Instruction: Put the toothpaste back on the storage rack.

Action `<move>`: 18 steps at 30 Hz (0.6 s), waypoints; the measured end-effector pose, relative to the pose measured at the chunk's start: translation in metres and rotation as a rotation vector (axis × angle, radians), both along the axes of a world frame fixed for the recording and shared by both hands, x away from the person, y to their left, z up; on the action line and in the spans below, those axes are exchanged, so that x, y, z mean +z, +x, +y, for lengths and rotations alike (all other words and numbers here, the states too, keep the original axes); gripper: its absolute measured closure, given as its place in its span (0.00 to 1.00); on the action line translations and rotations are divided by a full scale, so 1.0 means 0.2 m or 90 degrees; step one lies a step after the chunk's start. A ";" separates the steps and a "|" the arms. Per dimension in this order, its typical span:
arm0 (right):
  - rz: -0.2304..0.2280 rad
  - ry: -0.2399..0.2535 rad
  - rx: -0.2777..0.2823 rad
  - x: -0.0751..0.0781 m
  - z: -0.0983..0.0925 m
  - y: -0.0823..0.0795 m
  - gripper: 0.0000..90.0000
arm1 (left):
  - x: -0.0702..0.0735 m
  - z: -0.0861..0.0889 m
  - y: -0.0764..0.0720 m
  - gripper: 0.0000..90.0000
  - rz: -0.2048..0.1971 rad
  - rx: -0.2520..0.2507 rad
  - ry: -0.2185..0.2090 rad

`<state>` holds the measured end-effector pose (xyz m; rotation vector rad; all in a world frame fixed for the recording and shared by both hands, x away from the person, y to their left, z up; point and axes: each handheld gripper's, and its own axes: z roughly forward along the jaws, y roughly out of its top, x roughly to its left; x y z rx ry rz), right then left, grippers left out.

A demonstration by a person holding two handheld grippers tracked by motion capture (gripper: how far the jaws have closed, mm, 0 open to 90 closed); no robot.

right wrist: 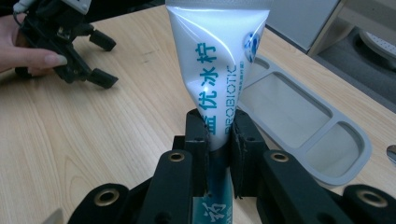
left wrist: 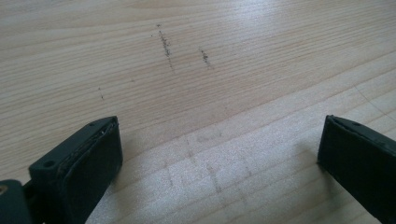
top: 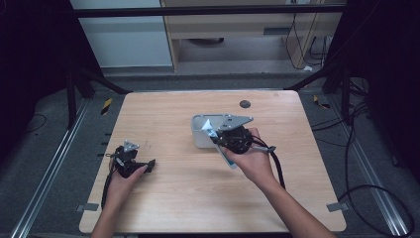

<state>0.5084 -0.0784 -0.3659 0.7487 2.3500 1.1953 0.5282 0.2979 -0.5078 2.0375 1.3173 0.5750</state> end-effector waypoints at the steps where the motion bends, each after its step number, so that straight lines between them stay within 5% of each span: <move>1: 0.000 0.002 -0.003 0.00 0.00 0.00 0.88 | 0.00 0.00 0.00 0.00 0.001 -0.001 0.001; 18: -0.050 0.065 -0.081 0.05 0.11 -0.03 0.88 | 0.00 0.00 0.00 0.00 0.001 0.000 0.002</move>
